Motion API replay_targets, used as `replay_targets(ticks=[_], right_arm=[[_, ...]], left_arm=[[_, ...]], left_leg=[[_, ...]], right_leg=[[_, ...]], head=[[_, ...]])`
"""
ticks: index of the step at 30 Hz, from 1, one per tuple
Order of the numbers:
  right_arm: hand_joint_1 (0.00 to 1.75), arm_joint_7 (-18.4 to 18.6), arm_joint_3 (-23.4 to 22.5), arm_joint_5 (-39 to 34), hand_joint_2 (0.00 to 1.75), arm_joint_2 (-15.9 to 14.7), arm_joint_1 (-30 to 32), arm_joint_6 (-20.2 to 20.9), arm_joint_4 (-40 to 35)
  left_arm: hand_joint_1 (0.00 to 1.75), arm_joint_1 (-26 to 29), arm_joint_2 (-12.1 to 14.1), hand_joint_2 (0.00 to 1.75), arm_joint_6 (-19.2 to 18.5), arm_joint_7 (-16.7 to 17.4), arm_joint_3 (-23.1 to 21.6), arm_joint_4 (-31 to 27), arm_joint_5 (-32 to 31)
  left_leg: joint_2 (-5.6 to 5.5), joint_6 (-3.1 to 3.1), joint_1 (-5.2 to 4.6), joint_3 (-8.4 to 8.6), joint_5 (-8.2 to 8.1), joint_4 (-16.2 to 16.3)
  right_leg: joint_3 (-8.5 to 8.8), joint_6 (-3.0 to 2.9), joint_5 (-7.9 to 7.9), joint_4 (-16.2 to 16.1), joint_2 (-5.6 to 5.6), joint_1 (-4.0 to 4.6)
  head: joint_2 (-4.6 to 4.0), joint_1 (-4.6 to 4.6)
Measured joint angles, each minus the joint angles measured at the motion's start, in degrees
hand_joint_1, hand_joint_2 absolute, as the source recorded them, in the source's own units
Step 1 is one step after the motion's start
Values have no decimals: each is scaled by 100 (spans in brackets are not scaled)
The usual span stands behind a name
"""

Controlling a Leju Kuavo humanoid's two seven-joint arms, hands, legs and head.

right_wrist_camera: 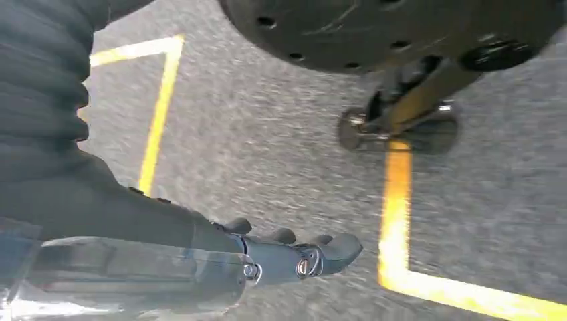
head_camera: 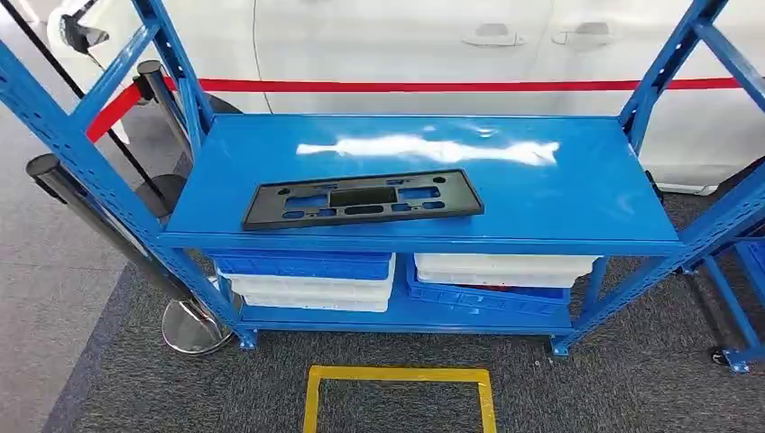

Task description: Take the parts from the cabinet and place them on the table.

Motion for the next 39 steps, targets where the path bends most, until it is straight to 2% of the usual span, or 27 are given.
replay_targets(ticks=[8, 18, 27, 39], right_arm=[[0, -467, -493, 736, 175, 18, -113, 114, -1393], [0, -900, -811, 1580, 175, -87, -24, 153, -3327], [0, -1191, -811, 2395, 175, -343, -2, 131, -4968], [0, -1401, -421, 3646, 175, -979, -50, 166, -7189]], left_arm=[[0, -97, -46, 0, 61, -168, 474, 76, -496], [0, -199, -63, 0, 98, -348, 1037, 175, -1036], [0, -257, -72, 0, 116, -586, 1402, 232, -1536], [0, -377, -98, 0, 103, -909, 1926, 334, -2201]], left_leg=[[14, 9, 0, 8, 12, 0], [14, 9, -9, 12, 13, 3], [14, 9, -10, 11, 14, 5], [10, 15, -12, 8, 17, 5]], right_leg=[[-4, 18, 13, 0, 6, -4], [-8, 24, 17, 0, 10, -4], [-9, 25, 17, 0, 9, -6], [-11, 28, 19, 0, 8, -8]], head=[[0, 0], [0, 2], [0, 2], [0, 2]])
